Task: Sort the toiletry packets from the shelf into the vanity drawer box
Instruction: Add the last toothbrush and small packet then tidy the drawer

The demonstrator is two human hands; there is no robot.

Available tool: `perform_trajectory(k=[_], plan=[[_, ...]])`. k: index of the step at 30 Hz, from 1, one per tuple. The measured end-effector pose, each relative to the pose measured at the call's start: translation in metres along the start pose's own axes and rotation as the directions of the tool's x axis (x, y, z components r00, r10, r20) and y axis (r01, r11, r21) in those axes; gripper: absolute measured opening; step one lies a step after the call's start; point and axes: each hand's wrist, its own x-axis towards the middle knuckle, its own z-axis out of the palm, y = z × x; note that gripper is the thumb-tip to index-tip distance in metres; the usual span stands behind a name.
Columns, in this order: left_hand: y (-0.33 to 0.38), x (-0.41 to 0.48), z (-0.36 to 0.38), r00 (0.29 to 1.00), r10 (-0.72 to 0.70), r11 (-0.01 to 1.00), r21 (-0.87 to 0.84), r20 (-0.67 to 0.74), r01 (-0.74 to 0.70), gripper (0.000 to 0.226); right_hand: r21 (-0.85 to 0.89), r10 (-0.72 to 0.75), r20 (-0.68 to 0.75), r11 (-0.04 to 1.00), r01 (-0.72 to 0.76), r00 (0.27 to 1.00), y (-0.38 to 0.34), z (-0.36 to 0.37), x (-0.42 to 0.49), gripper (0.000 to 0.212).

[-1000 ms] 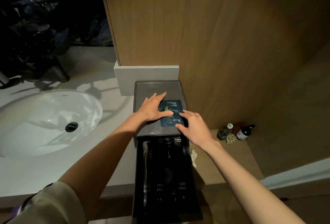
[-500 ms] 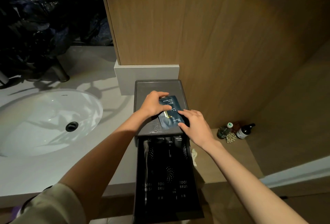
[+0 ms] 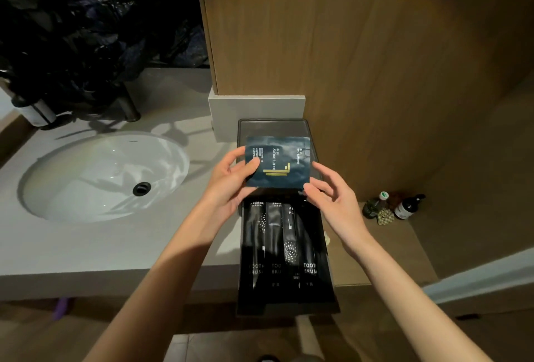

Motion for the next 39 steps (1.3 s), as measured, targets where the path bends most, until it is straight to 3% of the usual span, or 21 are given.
perform_trajectory(k=[3, 5, 7, 12, 15, 18, 25, 31, 36, 39], plan=[[-0.014, -0.030, -0.008, 0.998, -0.056, 0.993, -0.103, 0.026, 0.059, 0.040, 0.177, -0.004, -0.018, 0.984, 0.007, 1.000, -0.007, 0.010, -0.016, 0.036], [-0.024, -0.049, -0.011, 0.994, -0.091, 0.987, -0.124, 0.063, 0.098, 0.037, 0.169, -0.010, -0.064, 0.985, 0.020, 0.998, -0.010, 0.014, -0.022, 0.026], [-0.032, -0.063, -0.014, 0.993, -0.101, 0.994, -0.034, 0.067, 0.104, 0.033, 0.132, -0.018, -0.089, 0.991, 0.029, 0.996, -0.009, 0.015, -0.025, 0.020], [-0.041, -0.078, -0.027, 0.999, -0.026, 0.982, 0.188, -0.044, 0.033, 0.034, -0.034, -0.026, -0.014, 0.999, 0.025, 1.000, -0.004, 0.004, -0.026, 0.018], [-0.040, -0.084, -0.029, 1.000, 0.006, 0.917, 0.399, 0.027, -0.016, 0.034, -0.192, -0.067, 0.077, 0.978, 0.080, 0.995, -0.001, -0.001, -0.024, 0.019], [-0.045, -0.088, -0.024, 0.997, 0.021, 0.876, 0.479, 0.073, -0.053, 0.023, -0.272, -0.088, 0.158, 0.953, 0.129, 0.983, 0.001, 0.000, -0.024, 0.019], [-0.070, -0.085, -0.025, 0.999, -0.019, 0.839, 0.544, 0.044, -0.008, 0.016, -0.519, -0.160, 0.041, 0.840, 0.157, 0.986, 0.017, -0.010, -0.036, 0.023], [-0.084, -0.075, -0.030, 0.995, 0.028, 0.706, 0.703, 0.099, -0.090, 0.027, -0.574, -0.103, 0.008, 0.814, 0.089, 0.995, 0.041, -0.028, -0.055, 0.031], [-0.068, -0.067, -0.015, 0.947, 0.062, 0.521, 0.799, 0.314, -0.299, 0.032, -0.539, -0.181, 0.137, 0.811, 0.226, 0.974, 0.024, -0.019, -0.061, 0.043], [-0.056, -0.060, -0.007, 0.893, 0.069, 0.407, 0.805, 0.445, -0.432, 0.028, -0.536, -0.146, 0.150, 0.819, 0.204, 0.978, 0.017, -0.017, -0.056, 0.032]])
